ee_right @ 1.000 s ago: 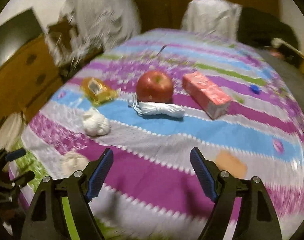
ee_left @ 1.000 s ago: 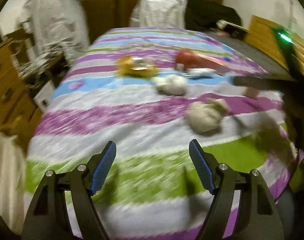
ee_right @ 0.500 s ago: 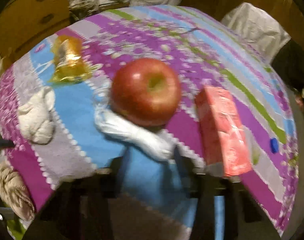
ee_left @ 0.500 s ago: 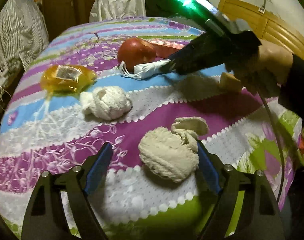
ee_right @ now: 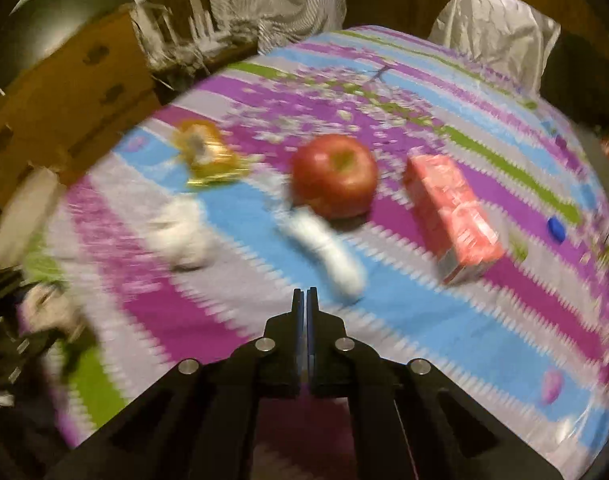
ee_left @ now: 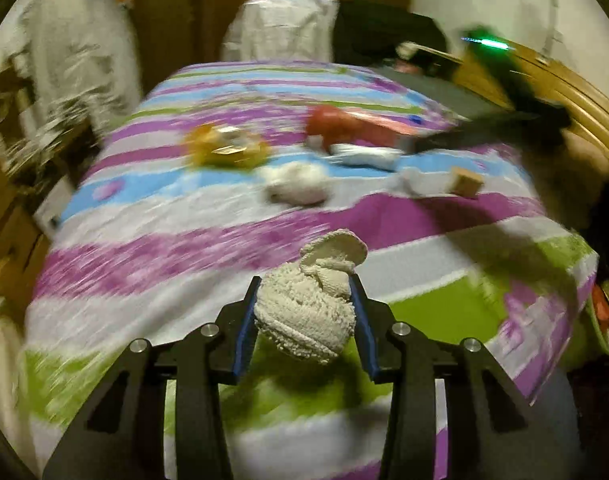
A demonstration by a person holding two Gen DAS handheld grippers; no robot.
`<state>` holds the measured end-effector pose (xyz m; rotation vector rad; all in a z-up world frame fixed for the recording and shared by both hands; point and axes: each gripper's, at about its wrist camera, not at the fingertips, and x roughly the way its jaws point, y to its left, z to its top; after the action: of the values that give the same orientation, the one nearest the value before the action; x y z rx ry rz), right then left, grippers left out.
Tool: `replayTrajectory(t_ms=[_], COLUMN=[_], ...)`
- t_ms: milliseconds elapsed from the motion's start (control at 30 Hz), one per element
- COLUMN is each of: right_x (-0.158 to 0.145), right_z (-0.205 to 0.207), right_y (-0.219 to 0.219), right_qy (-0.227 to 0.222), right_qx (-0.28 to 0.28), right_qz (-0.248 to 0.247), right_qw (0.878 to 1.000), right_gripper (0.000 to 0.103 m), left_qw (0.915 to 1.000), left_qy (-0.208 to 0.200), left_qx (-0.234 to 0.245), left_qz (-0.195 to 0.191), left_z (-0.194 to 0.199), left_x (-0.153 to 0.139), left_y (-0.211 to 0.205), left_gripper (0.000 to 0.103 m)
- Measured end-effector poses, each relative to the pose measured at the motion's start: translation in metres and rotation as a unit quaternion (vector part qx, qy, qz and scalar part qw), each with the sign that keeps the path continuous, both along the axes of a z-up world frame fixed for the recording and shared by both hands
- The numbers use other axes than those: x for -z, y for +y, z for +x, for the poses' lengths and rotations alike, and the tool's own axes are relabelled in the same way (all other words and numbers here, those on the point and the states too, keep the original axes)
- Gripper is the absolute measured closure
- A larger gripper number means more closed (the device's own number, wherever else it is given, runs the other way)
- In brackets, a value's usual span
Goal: Collect trash
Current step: 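Grasp the cream yarn ball with the left tool while the right tool grasps the white rope bundle, then carry the yarn ball and rope bundle in both tools over the white bucket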
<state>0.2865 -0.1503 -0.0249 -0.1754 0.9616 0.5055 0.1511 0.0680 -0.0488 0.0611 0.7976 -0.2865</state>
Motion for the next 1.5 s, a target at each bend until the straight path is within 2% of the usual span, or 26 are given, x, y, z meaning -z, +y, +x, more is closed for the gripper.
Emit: replayTrajectory(t_ms=[67,133,167,200,267,333,433,467,500,533,567,600,733,800,833,933,1000,1067,1100,1133,1200,1267,1333,1500], right_x=[-0.008,-0.016,-0.016,-0.015,-0.003,0.013,0.027,0.033,0.039,0.046,0.048,0.047,0.015,-0.002,-0.003,0.010,0.025,0.044,0.050,0.053,0.054,0.043,0.028,0.017], right_z=[-0.029,-0.049,-0.048,-0.041,-0.009,0.029,0.062,0.066,0.068,0.068,0.063,0.059,0.001,-0.053,-0.077,-0.133,-0.150,-0.158,-0.159,-0.160,-0.162,-0.172,-0.186,-0.189], right_y=[0.003,0.004,0.003,0.001,-0.001,0.001,0.011,0.014,0.018,0.021,0.022,0.023,0.005,-0.003,-0.006,-0.007,-0.001,0.008,0.011,0.014,0.016,0.014,0.015,0.018], right_qy=[-0.006,-0.034,-0.039,-0.039,-0.026,-0.014,-0.007,-0.002,0.004,0.011,-0.003,-0.009,-0.017,-0.018,-0.008,0.028,0.044,0.055,0.054,0.051,0.039,-0.002,-0.051,-0.080], right_qx=[-0.003,0.003,0.010,0.019,0.021,0.035,0.022,0.015,0.008,0.007,0.012,0.015,0.064,0.105,0.120,0.152,0.169,0.176,0.175,0.172,0.162,0.152,0.129,0.077], right_qz=[0.010,0.012,0.007,0.001,-0.009,-0.037,-0.045,-0.049,-0.057,-0.072,-0.091,-0.091,-0.017,0.031,0.063,0.139,0.155,0.163,0.166,0.171,0.184,0.171,0.140,0.094], right_qw=[1.000,0.999,0.999,0.999,0.999,0.999,0.999,0.999,0.998,0.997,0.996,0.996,0.998,0.994,0.991,0.978,0.972,0.969,0.969,0.969,0.969,0.973,0.980,0.989], right_gripper=[0.100,0.095,0.074,0.049,0.038,0.038,0.039,0.049,0.065,0.069,0.078,0.082,0.083,0.082,0.082,0.082,0.082,0.080,0.072,0.068,0.047,0.031,0.030,0.030], left_qw=[0.9995,0.9984,0.9979,0.9976,0.9970,0.9954,0.9948,0.9949,0.9950,0.9951,0.9954,0.9956,0.9960,0.9961,0.9962,0.9967,0.9967,0.9961,0.9957,0.9951,0.9944,0.9940,0.9942,0.9947], left_qy=[-0.002,-0.011,-0.010,-0.007,-0.002,-0.002,0.005,0.011,0.014,0.015,0.014,0.013,0.014,0.009,0.007,0.001,-0.002,-0.007,-0.008,-0.010,-0.014,-0.025,-0.037,-0.056], left_qx=[-0.031,-0.049,-0.056,-0.062,-0.069,-0.080,-0.082,-0.082,-0.082,-0.083,-0.083,-0.083,-0.087,-0.087,-0.086,-0.081,-0.081,-0.087,-0.091,-0.097,-0.103,-0.105,-0.101,-0.068], left_qz=[0.007,0.026,0.030,0.031,0.033,0.053,0.061,0.058,0.055,0.051,0.046,0.041,0.014,0.010,0.008,0.001,-0.003,-0.014,-0.015,-0.016,-0.019,-0.017,-0.003,0.052], left_z=[-0.005,-0.006,-0.004,0.000,0.007,0.011,0.017,0.018,0.019,0.020,0.020,0.020,0.020,0.018,0.017,0.014,0.013,0.010,0.010,0.008,0.004,-0.005,-0.014,-0.031], left_x=[-0.001,0.000,0.000,0.001,0.002,0.005,0.012,0.016,0.018,0.020,0.021,0.021,0.024,0.025,0.027,0.029,0.028,0.024,0.023,0.022,0.018,0.012,0.010,0.008], left_y=[0.022,0.033,0.037,0.039,0.044,0.045,0.045,0.046,0.048,0.049,0.050,0.051,0.056,0.056,0.056,0.055,0.056,0.060,0.062,0.064,0.069,0.074,0.076,0.071], left_gripper=[0.063,0.063,0.063,0.063,0.062,0.061,0.059,0.059,0.057,0.056,0.056,0.055,0.053,0.047,0.041,0.035,0.033,0.030,0.028,0.028,0.028,0.028,0.026,0.026])
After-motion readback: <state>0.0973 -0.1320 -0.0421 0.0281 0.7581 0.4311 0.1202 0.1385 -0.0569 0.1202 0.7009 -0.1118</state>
